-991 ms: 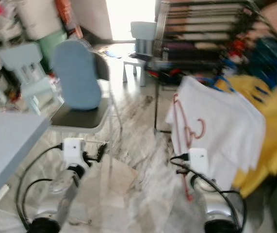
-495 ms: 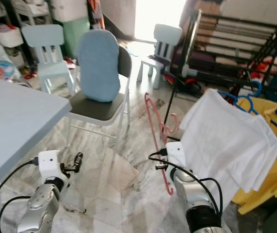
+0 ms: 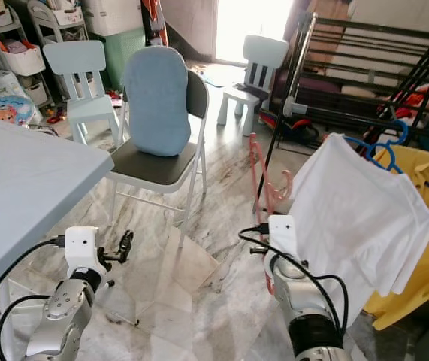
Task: Hang hanger
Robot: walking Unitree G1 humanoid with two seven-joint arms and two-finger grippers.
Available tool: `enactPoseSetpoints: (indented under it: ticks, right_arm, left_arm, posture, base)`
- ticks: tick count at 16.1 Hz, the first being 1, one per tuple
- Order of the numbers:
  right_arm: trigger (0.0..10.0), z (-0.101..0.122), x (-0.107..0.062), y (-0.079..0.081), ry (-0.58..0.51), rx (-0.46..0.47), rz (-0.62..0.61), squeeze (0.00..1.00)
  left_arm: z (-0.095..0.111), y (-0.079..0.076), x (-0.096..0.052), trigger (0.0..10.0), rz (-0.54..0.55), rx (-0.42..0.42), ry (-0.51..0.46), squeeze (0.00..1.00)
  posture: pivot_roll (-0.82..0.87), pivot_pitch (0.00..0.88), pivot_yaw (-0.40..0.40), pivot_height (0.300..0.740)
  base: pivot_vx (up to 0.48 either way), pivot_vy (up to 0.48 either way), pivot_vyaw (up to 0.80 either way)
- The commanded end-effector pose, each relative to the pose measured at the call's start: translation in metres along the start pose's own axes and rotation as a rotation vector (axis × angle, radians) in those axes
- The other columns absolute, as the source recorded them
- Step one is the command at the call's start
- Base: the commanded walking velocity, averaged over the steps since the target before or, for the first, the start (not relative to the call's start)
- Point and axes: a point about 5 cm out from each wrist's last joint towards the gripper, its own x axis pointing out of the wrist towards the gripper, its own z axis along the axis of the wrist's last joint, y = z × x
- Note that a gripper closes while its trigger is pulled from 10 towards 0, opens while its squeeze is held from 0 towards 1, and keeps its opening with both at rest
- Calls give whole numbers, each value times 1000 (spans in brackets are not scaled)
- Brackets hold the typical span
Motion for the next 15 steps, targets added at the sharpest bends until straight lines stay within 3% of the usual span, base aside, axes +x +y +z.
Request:
enactPoseSetpoints:
  ticks: [1, 4, 6, 9, 13, 15]
  right_arm:
    - [10000, 4, -2, -4, -28, 10, -13, 0]
    - [10000, -2, -3, -17, -31, 52, -77, 0]
    - [10000, 0, -4, -18, -45, 53, -86, 0]
    - [10000, 0, -4, -23, -43, 60, -110, 0]
    - [10000, 0, -1, -18, -26, 50, -102, 0]
    - [10000, 1, -1, -18, -23, 51, -100, 0]
  left_arm:
    - [0, 5, -1, 10000, -4, 0, 0, 0]
    - [-5, 23, -7, 10000, -16, -17, 24, 0]
    - [-1, 23, -5, 10000, -21, -32, 17, 0]
    - [6, 7, -2, 10000, -81, -53, -9, 0]
    - [4, -7, 3, 10000, -93, -97, -8, 0]
    - [4, -11, 3, 10000, -96, -103, -5, 0]
  posture:
    - [-60, 0, -10, 740]
    - [-86, 0, 0, 740]
    - [-90, 0, 8, 740]
    - [-92, 0, 18, 740]
    - [-93, 0, 10, 740]
    - [-94, 0, 9, 740]
  base:
    - [0, 0, 0]
    - [0, 0, 0]
    - [0, 0, 0]
    - [0, 0, 0]
    - [311, 0, 0]
    - [480, 0, -800]
